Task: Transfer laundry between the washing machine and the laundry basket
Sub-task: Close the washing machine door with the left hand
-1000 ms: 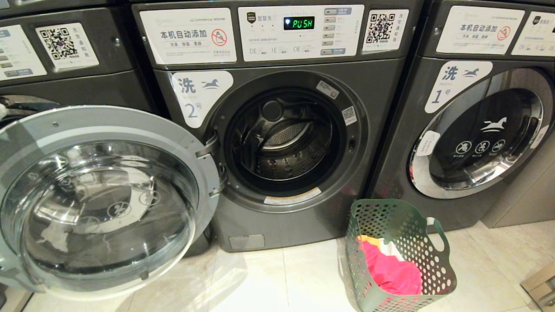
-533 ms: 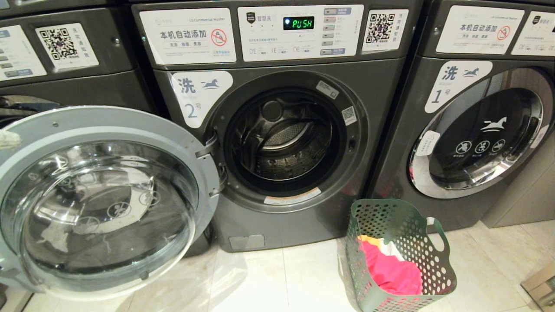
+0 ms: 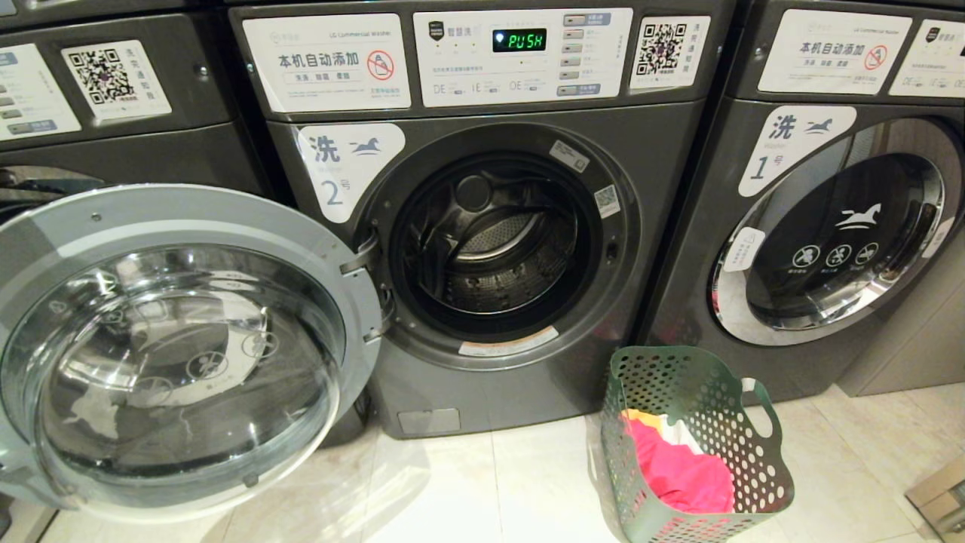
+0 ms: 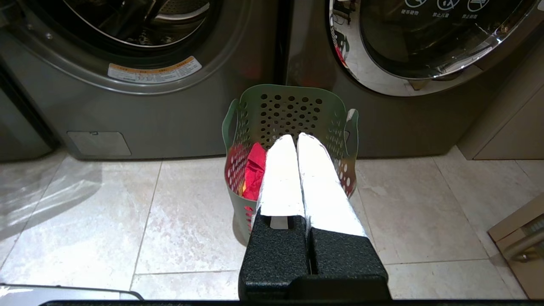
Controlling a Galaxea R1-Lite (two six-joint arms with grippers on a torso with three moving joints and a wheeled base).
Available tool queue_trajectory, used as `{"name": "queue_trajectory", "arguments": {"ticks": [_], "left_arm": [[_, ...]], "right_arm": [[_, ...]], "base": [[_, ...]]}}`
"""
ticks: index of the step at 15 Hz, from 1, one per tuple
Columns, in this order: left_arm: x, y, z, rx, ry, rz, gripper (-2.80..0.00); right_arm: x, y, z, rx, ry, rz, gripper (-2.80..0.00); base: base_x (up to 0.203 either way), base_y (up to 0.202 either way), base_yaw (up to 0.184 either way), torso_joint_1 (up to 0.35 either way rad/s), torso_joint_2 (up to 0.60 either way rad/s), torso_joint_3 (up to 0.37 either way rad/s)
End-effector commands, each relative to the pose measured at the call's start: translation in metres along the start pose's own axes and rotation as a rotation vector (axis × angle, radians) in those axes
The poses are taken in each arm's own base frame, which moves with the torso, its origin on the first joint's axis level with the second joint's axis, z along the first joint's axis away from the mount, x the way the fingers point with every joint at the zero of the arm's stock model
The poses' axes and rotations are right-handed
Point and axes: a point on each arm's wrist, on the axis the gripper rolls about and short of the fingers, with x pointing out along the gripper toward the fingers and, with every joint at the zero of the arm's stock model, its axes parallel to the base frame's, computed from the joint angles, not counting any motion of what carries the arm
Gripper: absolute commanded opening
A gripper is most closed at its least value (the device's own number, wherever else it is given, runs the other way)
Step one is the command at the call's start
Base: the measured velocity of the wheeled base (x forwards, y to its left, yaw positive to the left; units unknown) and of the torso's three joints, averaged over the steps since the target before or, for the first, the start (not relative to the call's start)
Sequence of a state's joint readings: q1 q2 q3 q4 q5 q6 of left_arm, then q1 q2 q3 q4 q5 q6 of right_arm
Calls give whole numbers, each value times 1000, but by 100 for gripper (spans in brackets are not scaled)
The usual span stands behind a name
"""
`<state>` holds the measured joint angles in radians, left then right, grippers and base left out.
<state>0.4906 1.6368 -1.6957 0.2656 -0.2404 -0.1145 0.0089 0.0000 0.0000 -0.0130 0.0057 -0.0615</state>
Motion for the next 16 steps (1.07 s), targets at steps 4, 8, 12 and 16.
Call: {"name": "queue_trajectory", "arguments": {"ticks": [4,8,12,16], "left_arm": [[70,25,-30,-50,152,-15,-280],[43,7,-29,-97,328,-92,-280],[-19,-32,-26,-105,472,-193,-280],[-89,-81,-34,-49,620,-371,-280]], "right_arm": [[1,0,-2,12,7,-2,-280],[0,0,-2,14,5,-2,-280],[0,0,-1,28,2,-2,-280],[0,0,-1,29,2,-2,-280]], "base": [[0,0,0,0,0,0],[0,0,0,0,0,0],[0,0,0,0,0,0],[0,0,0,0,0,0]]}}
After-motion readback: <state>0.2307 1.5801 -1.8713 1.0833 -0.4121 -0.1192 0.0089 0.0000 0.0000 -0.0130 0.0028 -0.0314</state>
